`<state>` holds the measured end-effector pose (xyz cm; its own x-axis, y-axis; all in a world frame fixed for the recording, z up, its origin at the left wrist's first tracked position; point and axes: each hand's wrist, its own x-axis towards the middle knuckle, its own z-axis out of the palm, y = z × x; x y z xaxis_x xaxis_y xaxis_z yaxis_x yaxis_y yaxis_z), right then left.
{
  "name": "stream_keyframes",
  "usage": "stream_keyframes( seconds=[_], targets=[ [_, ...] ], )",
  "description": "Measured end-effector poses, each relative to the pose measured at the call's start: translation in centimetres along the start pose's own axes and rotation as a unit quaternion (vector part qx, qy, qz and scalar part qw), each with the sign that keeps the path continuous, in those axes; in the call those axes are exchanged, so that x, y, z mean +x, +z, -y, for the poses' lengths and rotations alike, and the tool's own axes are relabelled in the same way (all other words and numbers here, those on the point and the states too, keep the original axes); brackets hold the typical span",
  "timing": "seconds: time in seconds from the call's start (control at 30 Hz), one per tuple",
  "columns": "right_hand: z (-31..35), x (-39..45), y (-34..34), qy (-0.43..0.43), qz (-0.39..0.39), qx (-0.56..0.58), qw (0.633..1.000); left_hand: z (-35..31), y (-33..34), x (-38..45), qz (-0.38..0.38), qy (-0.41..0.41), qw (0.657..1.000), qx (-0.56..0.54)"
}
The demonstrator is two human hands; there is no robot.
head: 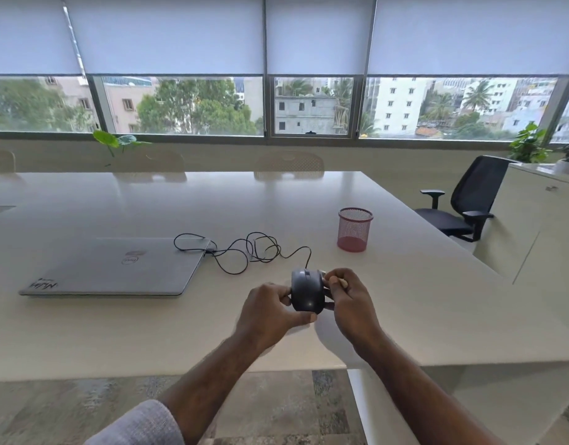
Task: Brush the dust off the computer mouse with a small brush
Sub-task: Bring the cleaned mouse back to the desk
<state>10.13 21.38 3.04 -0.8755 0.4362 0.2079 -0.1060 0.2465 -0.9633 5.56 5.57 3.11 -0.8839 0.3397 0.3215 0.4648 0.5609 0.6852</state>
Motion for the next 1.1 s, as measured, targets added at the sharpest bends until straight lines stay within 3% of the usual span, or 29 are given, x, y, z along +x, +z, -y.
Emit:
stream_keyframes(
  seconds=[0.37,0.67,0.87,1.1],
  targets=[
    [-0.6,2.2,0.0,-0.002,0.02,-0.105,0.994,0.9,1.6,2.0,0.023,-0.044,0.999,-0.001],
    [-1.0,2.6,-0.1,0.0,0.036,-0.118,0.992,1.5,1.4,2.3,0.052,-0.041,0.998,-0.005],
    [-1.3,2.8,-1.4,-0.034,-0.026,-0.111,0.993,1.9,-1.0,3.3,0.092,-0.012,0.993,0.078],
    [0.7,5.7,-4.7,-0.092,-0.073,-0.066,0.991,4.0,-2.1,5.1,0.004,0.034,0.983,0.183]
  ],
)
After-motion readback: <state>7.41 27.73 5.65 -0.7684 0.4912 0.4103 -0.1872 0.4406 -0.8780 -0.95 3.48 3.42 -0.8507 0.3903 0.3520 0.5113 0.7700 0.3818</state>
